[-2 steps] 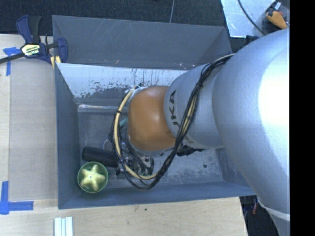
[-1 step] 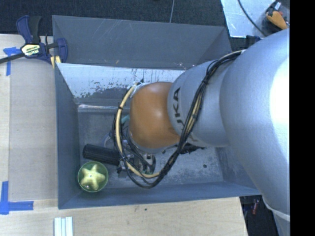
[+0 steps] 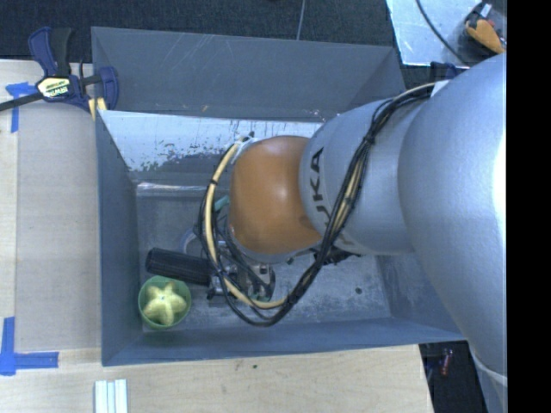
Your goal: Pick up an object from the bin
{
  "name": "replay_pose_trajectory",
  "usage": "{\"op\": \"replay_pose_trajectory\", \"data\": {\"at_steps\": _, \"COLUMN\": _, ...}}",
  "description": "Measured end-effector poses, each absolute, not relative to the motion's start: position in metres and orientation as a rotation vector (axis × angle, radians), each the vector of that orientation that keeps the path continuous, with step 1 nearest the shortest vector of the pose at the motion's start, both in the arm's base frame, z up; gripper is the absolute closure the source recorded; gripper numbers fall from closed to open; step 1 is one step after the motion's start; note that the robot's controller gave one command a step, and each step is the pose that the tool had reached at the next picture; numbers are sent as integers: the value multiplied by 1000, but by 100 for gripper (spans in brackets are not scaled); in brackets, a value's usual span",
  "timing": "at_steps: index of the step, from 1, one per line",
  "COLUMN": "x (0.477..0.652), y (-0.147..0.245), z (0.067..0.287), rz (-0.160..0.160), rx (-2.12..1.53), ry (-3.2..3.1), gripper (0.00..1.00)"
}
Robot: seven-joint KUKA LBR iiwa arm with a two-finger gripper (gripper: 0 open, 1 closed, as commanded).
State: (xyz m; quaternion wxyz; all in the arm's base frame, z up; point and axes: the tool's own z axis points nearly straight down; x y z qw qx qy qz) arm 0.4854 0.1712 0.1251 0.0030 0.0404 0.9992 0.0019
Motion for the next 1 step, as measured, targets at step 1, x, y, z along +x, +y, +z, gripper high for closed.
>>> {"op": "replay_pose_trajectory", "data": {"at_steps": 1, "x": 484, "y": 171, "z": 154, "rz": 3, "rx": 128, "ry": 3138, "gripper": 100}}
